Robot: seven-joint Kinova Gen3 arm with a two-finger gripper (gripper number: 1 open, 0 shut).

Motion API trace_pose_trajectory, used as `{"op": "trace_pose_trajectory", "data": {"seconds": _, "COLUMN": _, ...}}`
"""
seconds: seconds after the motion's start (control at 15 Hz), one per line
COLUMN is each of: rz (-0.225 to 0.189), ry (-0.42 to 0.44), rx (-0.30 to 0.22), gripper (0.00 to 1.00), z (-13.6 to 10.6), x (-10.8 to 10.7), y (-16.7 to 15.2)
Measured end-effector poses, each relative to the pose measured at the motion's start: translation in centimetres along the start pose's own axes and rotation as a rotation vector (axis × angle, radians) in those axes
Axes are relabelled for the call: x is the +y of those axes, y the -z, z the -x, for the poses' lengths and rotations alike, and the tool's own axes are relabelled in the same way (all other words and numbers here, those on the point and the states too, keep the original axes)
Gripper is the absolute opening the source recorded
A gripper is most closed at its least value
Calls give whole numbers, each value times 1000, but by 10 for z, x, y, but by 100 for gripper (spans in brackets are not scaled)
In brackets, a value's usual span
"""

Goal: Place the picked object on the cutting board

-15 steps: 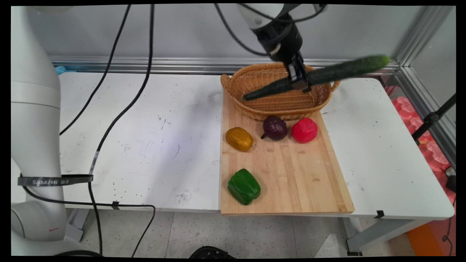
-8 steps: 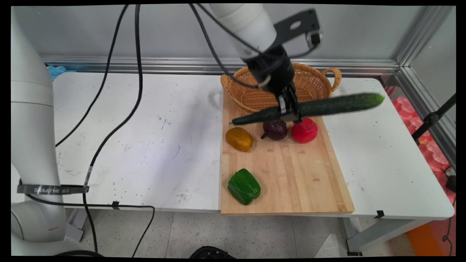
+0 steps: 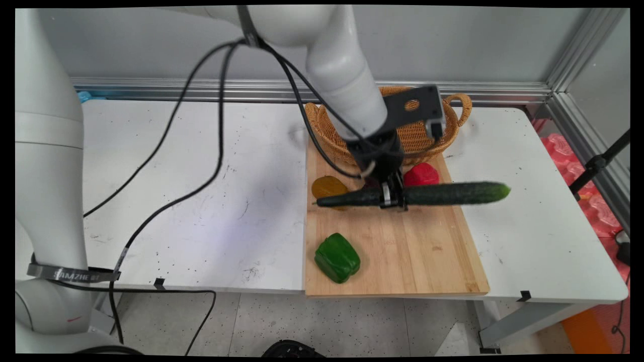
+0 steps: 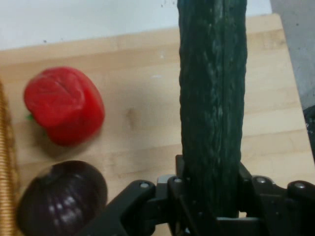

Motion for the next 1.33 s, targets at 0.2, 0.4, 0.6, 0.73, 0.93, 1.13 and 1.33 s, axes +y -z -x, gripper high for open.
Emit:
{"op": "trace_pose_trajectory", "data": {"seconds": 0.2, "rz": -5, "ry": 8, "rx": -34, "gripper": 0, "z": -2, "x": 5, "y": -27}}
{"op": "trace_pose_trajectory", "data": {"seconds": 0.4, "rz": -10, "ry": 15, "rx": -68, "gripper": 0, "z": -4, "x": 6, "y": -53}}
{"op": "trace_pose_trajectory", "data": {"seconds": 0.6, "rz": -14, "ry": 17, "rx": -106, "gripper": 0, "z": -3, "x": 5, "y": -77}}
{"op": "trace_pose_trajectory", "data": {"seconds": 0.73, "rz": -15, "ry": 15, "rx": -120, "gripper": 0, "z": -2, "x": 5, "y": -85}}
{"op": "trace_pose_trajectory", "data": {"seconds": 0.93, "rz": -14, "ry": 7, "rx": -136, "gripper": 100, "z": 0, "x": 3, "y": -97}}
{"op": "trace_pose_trajectory", "data": {"seconds": 1.13, "rz": -18, "ry": -10, "rx": -133, "gripper": 100, "z": 0, "x": 0, "y": -101}}
{"op": "trace_pose_trajectory", "data": {"seconds": 1.33, "rz": -21, "ry": -25, "rx": -120, "gripper": 100, "z": -1, "x": -2, "y": -96}}
